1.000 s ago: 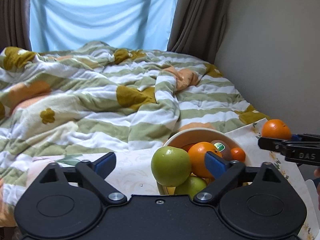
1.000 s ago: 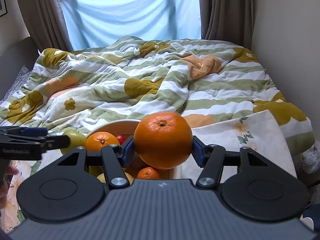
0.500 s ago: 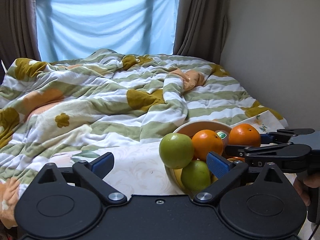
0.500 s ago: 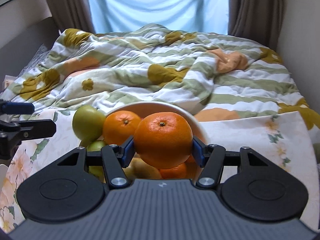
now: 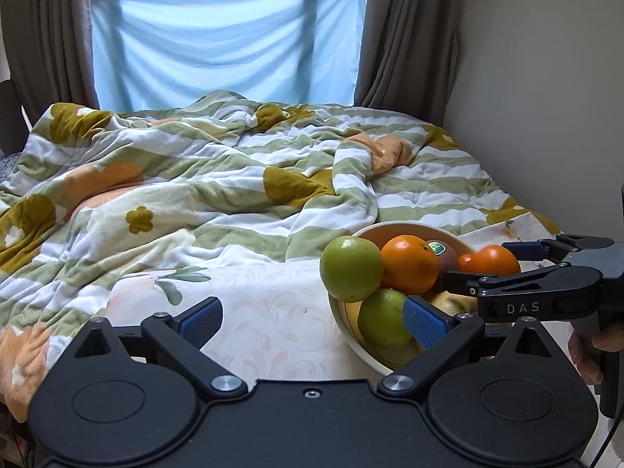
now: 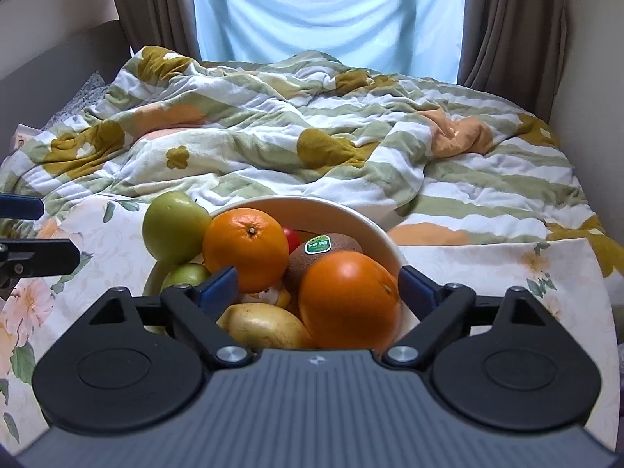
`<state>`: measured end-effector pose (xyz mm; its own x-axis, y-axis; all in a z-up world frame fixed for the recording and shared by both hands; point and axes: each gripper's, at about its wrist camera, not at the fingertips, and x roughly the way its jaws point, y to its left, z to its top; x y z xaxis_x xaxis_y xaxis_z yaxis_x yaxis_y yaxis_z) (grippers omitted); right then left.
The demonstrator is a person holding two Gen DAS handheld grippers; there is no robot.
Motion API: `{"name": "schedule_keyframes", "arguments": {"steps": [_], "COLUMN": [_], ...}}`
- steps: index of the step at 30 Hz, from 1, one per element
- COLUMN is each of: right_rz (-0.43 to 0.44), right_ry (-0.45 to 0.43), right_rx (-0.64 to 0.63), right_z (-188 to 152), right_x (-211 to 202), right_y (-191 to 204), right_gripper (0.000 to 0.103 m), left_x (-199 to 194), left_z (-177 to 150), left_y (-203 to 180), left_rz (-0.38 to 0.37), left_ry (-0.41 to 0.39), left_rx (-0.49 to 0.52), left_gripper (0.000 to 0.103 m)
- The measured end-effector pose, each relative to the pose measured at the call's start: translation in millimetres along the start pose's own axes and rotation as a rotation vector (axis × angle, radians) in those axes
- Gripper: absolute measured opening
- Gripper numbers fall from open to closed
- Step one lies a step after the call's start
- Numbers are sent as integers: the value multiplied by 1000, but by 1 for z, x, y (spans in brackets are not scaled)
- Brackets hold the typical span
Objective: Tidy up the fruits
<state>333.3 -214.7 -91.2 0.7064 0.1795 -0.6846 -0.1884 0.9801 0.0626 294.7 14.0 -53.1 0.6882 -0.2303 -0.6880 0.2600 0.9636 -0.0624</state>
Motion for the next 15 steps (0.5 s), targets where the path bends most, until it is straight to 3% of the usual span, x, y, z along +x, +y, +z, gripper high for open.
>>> {"name": "schedule_keyframes", "arguments": {"steps": [15], "right_rz": [-1], "right_ry": [-23], "right_rx": [4], "right_z": [-13], "right_x": [-30], "right_y": [-8], "right_gripper": [103], "left_x": [-42], "left_z": [-22], "left_y": [-14], "left_rz": [34], "left_ry": [-33], "left_rx": [-36], "left_gripper": [101]}}
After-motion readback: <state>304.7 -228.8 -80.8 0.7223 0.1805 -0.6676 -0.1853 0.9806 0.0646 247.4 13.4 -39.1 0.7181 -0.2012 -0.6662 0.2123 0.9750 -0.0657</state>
